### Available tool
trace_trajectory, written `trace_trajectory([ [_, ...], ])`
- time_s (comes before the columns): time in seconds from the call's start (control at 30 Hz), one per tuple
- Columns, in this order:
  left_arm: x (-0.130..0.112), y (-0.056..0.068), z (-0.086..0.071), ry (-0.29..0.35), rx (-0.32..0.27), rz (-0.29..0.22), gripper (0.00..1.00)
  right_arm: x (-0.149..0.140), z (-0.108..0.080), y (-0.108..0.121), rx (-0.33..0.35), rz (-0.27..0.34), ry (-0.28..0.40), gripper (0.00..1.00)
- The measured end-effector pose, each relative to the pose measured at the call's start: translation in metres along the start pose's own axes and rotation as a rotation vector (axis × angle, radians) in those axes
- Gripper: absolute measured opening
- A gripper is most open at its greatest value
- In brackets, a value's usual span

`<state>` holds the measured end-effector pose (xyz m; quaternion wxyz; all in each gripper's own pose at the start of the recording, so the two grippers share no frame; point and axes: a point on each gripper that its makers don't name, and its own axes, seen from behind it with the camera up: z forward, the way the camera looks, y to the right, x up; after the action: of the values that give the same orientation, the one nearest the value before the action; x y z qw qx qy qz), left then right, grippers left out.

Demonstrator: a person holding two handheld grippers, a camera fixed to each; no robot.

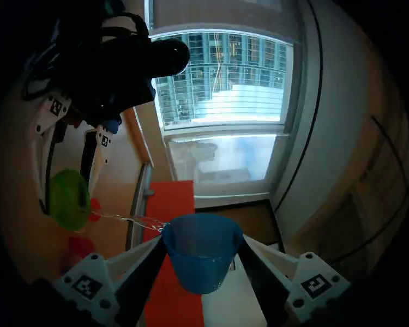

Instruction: Pour water

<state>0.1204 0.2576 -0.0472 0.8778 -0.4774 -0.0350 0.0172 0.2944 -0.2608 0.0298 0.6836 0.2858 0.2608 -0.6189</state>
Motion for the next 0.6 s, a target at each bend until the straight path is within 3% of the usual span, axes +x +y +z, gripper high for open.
trace_trajectory([
  [0.6, 0.002, -0.002, -0.001, 0.003, 0.005, 0.0, 0.87, 0.011, 0.001, 0.01, -0.02, -0.099, 0.011, 0.91],
])
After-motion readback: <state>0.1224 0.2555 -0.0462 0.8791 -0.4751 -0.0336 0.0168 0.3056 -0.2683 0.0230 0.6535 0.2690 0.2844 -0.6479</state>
